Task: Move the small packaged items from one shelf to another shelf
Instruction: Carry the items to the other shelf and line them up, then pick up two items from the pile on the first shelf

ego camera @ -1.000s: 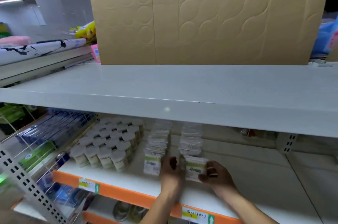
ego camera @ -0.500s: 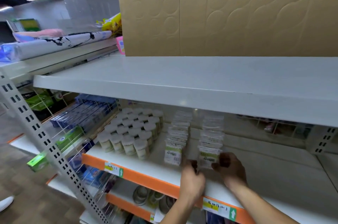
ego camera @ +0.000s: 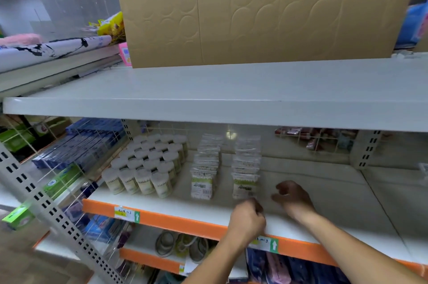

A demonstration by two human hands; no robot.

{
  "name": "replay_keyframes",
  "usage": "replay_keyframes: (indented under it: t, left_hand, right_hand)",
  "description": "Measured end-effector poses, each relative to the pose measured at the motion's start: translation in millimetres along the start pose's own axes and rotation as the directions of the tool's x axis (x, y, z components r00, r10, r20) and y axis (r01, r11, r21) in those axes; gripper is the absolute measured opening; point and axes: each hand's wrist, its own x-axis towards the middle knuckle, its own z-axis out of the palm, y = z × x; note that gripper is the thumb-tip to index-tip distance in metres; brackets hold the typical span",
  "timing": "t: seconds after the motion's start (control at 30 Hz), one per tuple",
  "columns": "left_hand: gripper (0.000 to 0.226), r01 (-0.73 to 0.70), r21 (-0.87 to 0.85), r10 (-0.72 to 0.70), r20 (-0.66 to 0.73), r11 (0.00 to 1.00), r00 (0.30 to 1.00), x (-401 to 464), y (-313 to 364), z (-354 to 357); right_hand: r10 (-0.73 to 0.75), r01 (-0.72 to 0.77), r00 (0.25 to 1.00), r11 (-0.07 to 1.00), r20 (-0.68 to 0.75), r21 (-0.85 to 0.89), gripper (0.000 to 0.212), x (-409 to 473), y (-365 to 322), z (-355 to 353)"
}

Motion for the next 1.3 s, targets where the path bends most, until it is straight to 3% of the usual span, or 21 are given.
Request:
replay_keyframes:
  t: [0.33, 0.53, 0.93, 1.3]
  left_hand:
    - [0.028, -0.223, 0.289, 0.188, 0.145, 0.931, 0.971, 22.5, 62.8, 37.1]
    - [0.035, -0.307, 0.416, 0.217, 0.251, 0.856, 0.943, 23.6, 105.7, 68.2]
    - [0.034, -0.430, 0.434, 0.267, 0.388, 0.792, 0.882, -0.7, 229.9, 165.2]
    - [0.035, -0.480, 0.436, 0.326, 0.384, 0.761, 0.864, -26.0, 337.4, 257.7]
  right_hand:
    - [0.125, -0.029, 0.971, 0.909, 0.205, -0.416, 0.042, -21.0, 32.1, -95.2]
    - [0.219, -0.008, 0.934, 0.803, 0.284, -0.596, 0.064, -44.1, 57.6, -142.3]
    - [0.288, -0.121, 0.941, 0.776, 0.178, -0.618, 0.059, -99.2, 147.4, -273.2]
    - [0.299, -0.156, 0.945, 0.767, 0.132, -0.623, 0.056, -125.9, 234.3, -382.1]
